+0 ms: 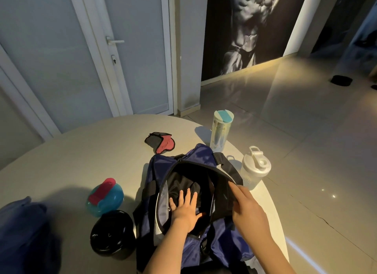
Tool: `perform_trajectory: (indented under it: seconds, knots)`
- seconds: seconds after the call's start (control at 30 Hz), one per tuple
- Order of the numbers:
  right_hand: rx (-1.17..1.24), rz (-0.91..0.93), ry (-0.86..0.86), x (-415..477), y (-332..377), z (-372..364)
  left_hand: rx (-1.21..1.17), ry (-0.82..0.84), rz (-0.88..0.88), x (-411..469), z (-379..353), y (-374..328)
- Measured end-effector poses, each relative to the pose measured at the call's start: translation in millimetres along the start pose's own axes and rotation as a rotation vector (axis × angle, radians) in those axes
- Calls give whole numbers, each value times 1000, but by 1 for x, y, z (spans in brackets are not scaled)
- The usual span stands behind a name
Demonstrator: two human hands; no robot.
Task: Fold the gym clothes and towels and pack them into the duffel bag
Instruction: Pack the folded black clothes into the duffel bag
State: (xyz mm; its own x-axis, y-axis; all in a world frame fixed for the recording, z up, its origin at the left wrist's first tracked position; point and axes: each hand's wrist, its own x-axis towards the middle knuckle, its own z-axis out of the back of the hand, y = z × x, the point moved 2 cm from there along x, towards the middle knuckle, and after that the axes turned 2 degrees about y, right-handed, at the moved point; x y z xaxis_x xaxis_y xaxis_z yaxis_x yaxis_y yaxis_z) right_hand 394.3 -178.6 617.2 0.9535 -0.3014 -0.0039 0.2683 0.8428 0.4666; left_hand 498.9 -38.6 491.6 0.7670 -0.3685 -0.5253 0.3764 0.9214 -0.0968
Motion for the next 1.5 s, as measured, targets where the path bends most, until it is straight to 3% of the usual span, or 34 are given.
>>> perform_trajectory:
  seconds: [0.17,0.33,0.47,0.73,0.9,0.97,1.07,1.17,1.33,1.5]
  knots:
    - [-14,-11,43,-2,0,2,-15,-68,-8,-3,-3,0]
    - [-9,4,65,-7,-1,1,33,58,-8,4,8,-1]
    - [30,-15,78,-18,0,1,-105,86,-28,-9,21,-4]
    - [291,-107,-17,-90,4,-9,-658,-443,-228,-131,27,-1]
    - [269,-270,-32,-150,-18,-41,-620,-751,-239,-208,-16,14]
    - [172,-337,-19,-165,-30,-55,-571,-794,-167,-226,-42,19]
    - [76,-489,6,-175,-40,-70,-619,-570,88,-235,-71,28]
    - [195,-616,64,-180,-45,-81,-797,-291,305,-230,-92,35]
    - [223,-712,77,-184,-50,-83,-1259,-7,336,-223,-104,38]
    - [275,-687,103,-186,-48,-78,-1275,-30,257,-228,-95,36]
